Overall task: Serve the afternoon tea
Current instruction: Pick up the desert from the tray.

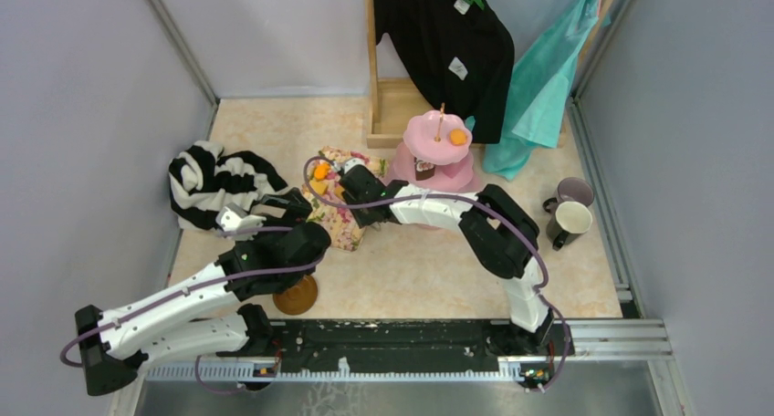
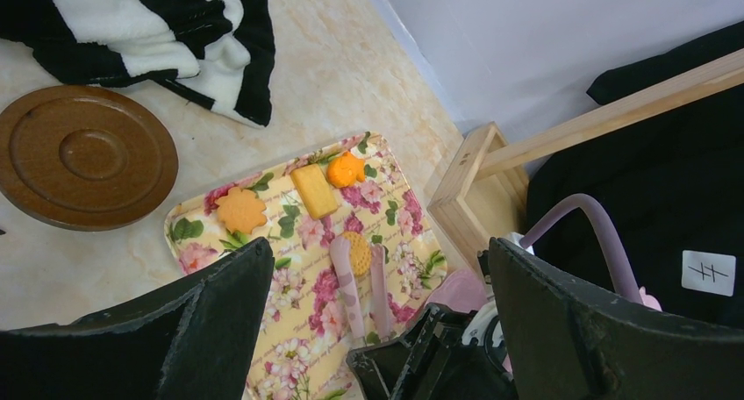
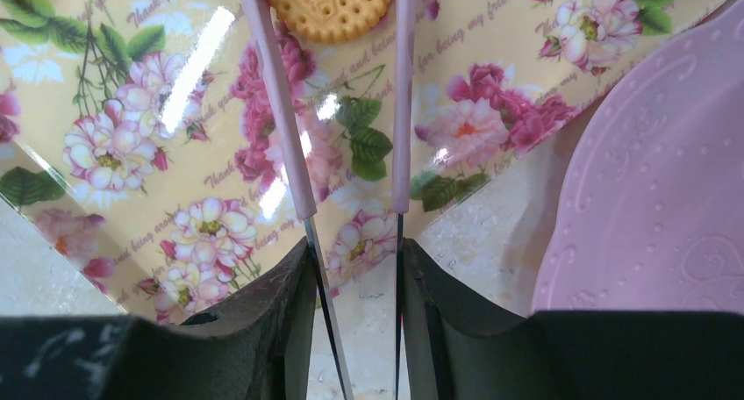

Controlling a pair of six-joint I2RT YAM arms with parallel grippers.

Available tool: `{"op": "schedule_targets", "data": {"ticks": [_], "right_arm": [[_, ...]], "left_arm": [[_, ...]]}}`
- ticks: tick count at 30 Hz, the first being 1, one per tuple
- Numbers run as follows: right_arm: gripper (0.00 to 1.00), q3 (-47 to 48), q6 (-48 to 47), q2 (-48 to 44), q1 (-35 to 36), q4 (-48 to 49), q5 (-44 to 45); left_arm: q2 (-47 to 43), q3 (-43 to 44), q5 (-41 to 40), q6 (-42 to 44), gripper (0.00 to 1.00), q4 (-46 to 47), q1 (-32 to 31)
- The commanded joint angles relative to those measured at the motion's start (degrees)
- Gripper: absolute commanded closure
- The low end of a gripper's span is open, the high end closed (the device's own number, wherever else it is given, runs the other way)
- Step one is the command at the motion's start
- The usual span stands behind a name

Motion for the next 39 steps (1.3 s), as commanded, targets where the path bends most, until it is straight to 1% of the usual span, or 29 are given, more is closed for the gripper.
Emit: {"op": "schedule_targets", "data": {"ticks": [1, 21, 28, 32, 39], "right_arm": [[0.82, -0.63, 0.16, -5.5, 0.61, 3.09, 1.19], [0.84, -5.01, 0.07, -15.02, 1.92, 2.35, 3.7], [0.84, -8.8, 0.28, -19.7, 2.1, 1.56, 5.36], [0.84, -11.96, 1.16, -23.7, 2.08, 1.33, 6.57], [0.85, -17.28, 3.23, -27.66, 2.13, 0.58, 8.3]], "left_arm": [[-0.79, 0.36, -2.37, -2.8, 0.03, -2.74, 0.31], [-0.39, 1.0, -2.32, -2.61, 0.03, -3.47, 0.59], [-0.35, 1.22, -2.46, -2.35, 0.03, -3.99, 0.65], [-0.06, 1.32, -2.2, -2.03, 0.03, -3.71, 0.74], [0.81, 1.49, -1.95, -1.87, 0.03, -3.56, 0.75]]}}
